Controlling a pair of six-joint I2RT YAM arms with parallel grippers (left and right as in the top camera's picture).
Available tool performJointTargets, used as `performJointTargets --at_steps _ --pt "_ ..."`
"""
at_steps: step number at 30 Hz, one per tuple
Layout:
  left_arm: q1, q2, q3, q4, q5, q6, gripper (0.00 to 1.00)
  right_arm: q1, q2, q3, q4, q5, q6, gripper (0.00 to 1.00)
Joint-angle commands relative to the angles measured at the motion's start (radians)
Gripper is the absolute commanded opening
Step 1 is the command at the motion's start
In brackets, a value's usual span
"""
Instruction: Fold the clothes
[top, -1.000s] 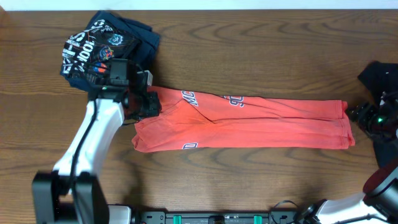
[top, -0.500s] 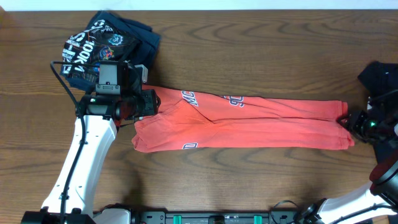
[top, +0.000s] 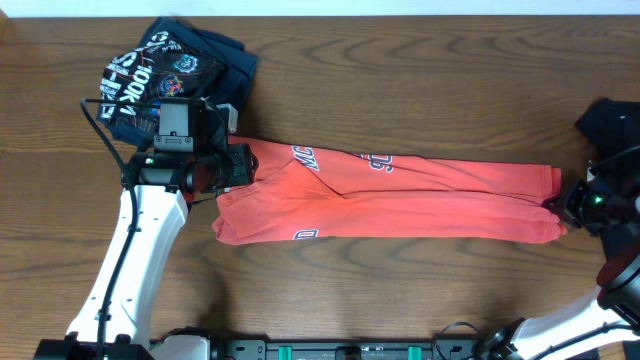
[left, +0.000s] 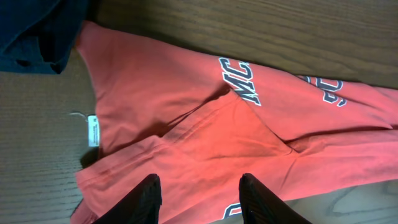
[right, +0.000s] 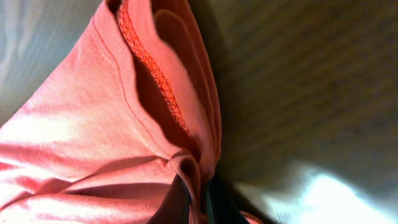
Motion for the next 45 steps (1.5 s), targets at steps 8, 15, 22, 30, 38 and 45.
performJointTargets --at_steps 8,15,22,30,38,45 --pt "0.005 -0.001 0.015 0.0 -0.017 0.004 0.43 0.029 -0.075 0.141 -0.157 0.131 0.087 0.01" --pt "0.005 -0.001 0.015 0.0 -0.017 0.003 0.43 0.15 -0.087 0.141 -0.245 0.216 0.124 0.01" --pt "0.005 -0.001 0.015 -0.001 -0.016 0.003 0.43 0.323 -0.087 0.141 -0.243 0.326 0.148 0.01" --pt "0.005 -0.001 0.015 0.005 -0.016 0.003 0.43 0.366 -0.089 0.157 -0.219 0.298 0.182 0.01" --pt "0.005 -0.001 0.015 0.015 -0.017 0.003 0.44 0.502 -0.089 0.156 -0.263 0.301 0.172 0.01" --pt "0.005 -0.001 0.015 0.014 -0.016 0.003 0.44 0.618 -0.089 0.156 -0.256 0.387 0.175 0.01"
